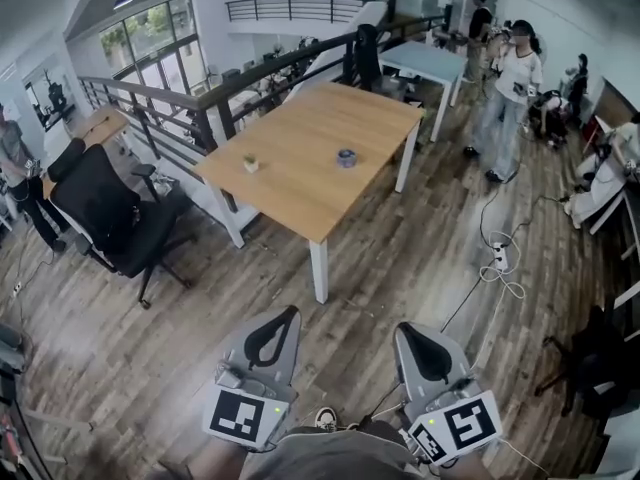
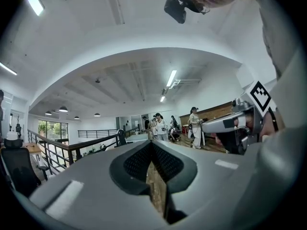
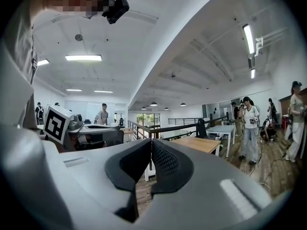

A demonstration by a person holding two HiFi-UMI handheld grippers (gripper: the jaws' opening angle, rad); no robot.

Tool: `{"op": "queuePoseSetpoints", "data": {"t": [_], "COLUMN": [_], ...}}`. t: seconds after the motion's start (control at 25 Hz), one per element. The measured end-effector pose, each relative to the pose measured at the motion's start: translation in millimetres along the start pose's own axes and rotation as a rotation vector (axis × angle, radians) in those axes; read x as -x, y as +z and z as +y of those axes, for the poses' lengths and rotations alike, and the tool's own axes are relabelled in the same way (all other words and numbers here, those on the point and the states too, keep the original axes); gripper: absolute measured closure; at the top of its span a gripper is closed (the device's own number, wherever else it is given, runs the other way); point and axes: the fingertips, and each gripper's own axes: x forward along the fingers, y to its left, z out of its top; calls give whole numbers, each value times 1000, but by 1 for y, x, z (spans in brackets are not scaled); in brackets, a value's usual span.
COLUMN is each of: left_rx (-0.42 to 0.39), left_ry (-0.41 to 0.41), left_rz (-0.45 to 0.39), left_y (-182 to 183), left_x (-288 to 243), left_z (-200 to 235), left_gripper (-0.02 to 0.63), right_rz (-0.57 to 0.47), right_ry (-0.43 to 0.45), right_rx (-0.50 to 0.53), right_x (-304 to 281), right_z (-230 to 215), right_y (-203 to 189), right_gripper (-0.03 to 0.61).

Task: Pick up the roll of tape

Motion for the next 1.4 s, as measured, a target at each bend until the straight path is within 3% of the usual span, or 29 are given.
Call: {"op": "queuePoseSetpoints", "data": {"t": [0.16,0.36,0.84,1.4], "left_rx": [3,22,38,3], "left_ry": [-19,-23,-12,18], "left_rz": [-5,-8,-7,26], "left_y": [-3,-5,-9,-17], "left_x": [-3,-9,-32,-135], "left_z": [18,28,54,70], "left_gripper": [612,612,612,612], "right_rz": [-20,-116,-99,-102], "right_ry": [-24,-94,-109,-91], "right_rx": [-3,-53,-51,-83], "right_x": [-15,-19,-51,-113], "right_z": [5,-8,-22,-120], "right_y": [5,24,20,8], "right_gripper": [568,557,488,483]}}
